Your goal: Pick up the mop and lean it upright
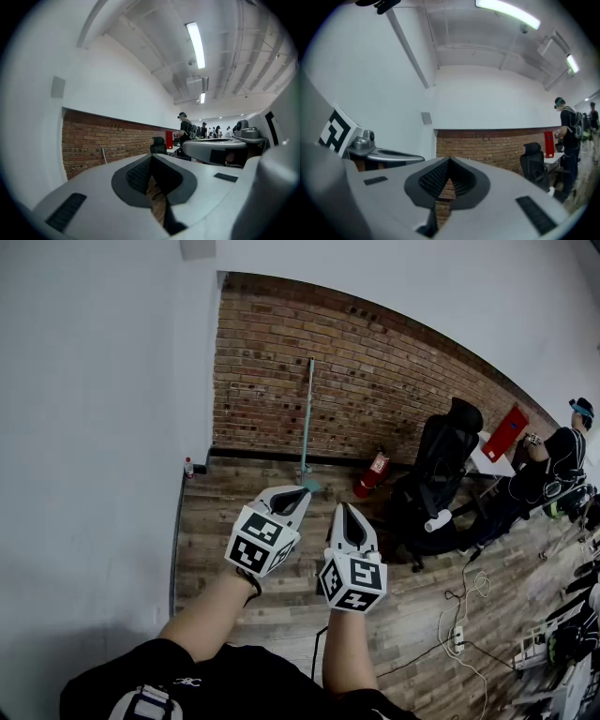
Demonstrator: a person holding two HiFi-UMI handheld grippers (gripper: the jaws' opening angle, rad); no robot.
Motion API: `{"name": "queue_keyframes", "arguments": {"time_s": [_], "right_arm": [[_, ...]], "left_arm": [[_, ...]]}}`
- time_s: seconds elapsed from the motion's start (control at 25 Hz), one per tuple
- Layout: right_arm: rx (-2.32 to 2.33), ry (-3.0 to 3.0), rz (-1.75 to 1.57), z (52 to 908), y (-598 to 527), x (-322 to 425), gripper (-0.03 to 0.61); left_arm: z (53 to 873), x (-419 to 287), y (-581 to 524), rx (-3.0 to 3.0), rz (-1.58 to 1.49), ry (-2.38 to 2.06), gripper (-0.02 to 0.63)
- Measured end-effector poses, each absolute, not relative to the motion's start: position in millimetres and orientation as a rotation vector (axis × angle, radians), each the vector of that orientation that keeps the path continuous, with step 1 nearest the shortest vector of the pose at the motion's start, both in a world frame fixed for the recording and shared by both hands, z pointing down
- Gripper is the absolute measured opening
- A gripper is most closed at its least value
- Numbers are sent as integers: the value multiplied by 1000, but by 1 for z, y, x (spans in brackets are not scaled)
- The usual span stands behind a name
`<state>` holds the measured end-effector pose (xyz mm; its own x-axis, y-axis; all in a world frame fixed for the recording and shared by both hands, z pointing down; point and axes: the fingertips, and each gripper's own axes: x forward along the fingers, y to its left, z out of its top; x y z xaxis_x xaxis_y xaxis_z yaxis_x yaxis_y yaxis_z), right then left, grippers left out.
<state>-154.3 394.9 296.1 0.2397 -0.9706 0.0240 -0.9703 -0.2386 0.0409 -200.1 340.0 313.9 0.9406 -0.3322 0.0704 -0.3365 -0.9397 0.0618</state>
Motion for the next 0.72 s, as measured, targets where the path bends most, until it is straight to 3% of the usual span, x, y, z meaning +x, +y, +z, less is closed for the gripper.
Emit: {"name": "queue_keyframes", "arguments": {"time_s": [0.72], "right_arm": [[2453,-1899,91,320,329,-185,12]], "left_arm": [[331,-231,272,2972,56,-482,-9]]}}
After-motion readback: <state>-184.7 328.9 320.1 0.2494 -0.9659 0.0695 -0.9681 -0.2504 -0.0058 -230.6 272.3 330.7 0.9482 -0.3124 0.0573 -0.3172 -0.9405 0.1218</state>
